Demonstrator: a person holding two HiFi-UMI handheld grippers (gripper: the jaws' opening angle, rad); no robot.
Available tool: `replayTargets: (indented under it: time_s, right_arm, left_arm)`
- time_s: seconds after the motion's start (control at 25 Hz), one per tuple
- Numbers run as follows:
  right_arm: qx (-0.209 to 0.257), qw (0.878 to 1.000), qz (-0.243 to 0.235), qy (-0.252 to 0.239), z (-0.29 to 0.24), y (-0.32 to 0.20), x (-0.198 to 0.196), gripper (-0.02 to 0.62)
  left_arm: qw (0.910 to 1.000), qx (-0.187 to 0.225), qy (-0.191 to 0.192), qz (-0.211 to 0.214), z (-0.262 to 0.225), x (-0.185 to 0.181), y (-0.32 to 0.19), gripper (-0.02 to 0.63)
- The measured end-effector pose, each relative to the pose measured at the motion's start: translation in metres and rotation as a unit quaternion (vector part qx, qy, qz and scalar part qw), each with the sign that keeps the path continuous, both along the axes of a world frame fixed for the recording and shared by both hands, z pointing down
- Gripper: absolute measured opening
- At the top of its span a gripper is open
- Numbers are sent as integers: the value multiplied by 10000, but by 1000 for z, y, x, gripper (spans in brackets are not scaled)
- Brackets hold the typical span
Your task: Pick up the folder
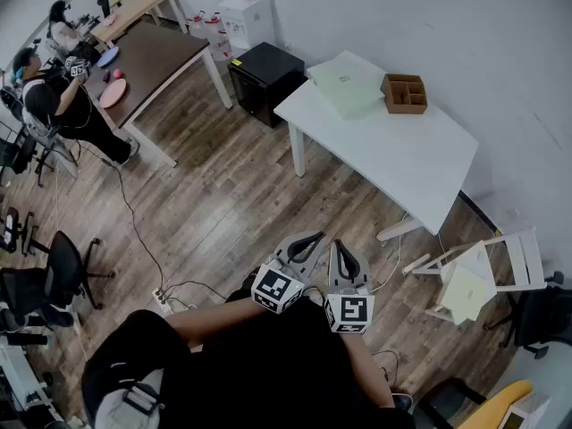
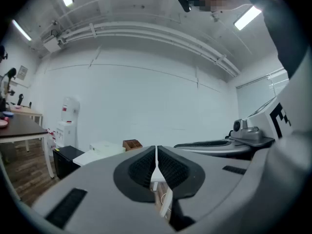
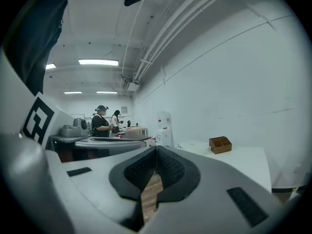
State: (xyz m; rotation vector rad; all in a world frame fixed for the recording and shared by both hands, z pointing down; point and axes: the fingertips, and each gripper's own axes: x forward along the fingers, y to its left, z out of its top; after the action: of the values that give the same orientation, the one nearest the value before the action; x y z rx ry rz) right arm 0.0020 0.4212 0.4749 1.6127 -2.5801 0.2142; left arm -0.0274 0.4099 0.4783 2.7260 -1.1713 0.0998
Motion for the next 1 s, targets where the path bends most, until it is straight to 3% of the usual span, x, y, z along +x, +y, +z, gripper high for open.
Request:
replayTargets:
  time_s: [0.32, 0.44, 0.52, 0.6, 0.72, 1.0]
  right_arm:
    - [211, 9991, 50, -359, -5, -13, 4, 35]
    - [192, 9987, -118, -453, -3, -17, 1, 35]
    - [172, 9988, -134, -432, 0, -20, 4, 35]
    - [156, 9990, -61, -422, 3, -26, 9, 35]
    - [137, 9990, 90, -421, 5, -38, 14, 35]
    - [92, 9993, 250, -266, 10, -85, 21, 35]
  left_arm:
    - [9993, 280, -166, -205, -10, 1, -4, 25]
    - [9934, 1018, -508, -140, -20, 7, 1, 25]
    - [9904, 1310, -416, -143, -29, 12, 1, 25]
    - [9948, 994, -149, -192, -26, 13, -8, 25]
    - [9980, 560, -39, -295, -12, 9, -29, 25]
    - [9996, 247, -134, -45, 1, 14, -74, 25]
